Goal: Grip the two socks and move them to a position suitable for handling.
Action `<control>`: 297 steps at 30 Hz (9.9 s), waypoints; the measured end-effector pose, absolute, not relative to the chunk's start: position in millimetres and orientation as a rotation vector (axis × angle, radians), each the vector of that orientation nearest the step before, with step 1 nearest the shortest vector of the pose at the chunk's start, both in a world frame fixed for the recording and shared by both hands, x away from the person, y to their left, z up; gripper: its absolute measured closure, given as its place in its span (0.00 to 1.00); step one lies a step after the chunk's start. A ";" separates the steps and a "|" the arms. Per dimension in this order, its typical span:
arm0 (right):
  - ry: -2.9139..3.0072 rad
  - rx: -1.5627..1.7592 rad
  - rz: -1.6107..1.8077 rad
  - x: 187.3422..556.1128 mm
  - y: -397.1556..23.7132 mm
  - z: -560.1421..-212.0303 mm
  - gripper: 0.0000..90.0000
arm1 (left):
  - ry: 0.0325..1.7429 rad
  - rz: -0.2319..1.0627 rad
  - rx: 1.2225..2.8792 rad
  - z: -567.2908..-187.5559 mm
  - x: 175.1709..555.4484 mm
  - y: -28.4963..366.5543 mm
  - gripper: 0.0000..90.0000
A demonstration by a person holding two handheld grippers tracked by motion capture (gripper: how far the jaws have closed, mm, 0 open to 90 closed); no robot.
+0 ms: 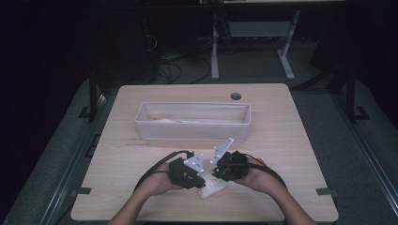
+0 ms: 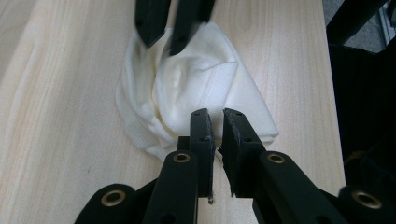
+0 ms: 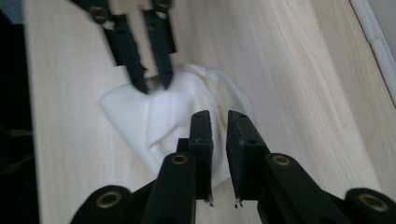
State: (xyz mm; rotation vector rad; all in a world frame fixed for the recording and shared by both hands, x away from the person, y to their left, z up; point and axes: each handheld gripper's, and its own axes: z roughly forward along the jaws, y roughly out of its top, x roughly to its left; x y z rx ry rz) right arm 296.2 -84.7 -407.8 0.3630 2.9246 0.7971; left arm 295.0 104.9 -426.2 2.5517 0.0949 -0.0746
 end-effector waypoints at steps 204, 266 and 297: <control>3.121 -0.149 0.352 339.9 -8.6 -432.1 0.55 | 0.367 0.081 2.365 -412.3 290.9 218.0 0.81; 3.078 0.282 0.645 350.3 -77.1 -392.6 0.84 | 0.415 0.109 2.367 -416.4 294.6 217.3 0.65; 3.043 0.341 0.746 356.3 -99.7 -371.4 0.84 | 0.431 0.127 2.357 -414.3 294.4 220.8 0.61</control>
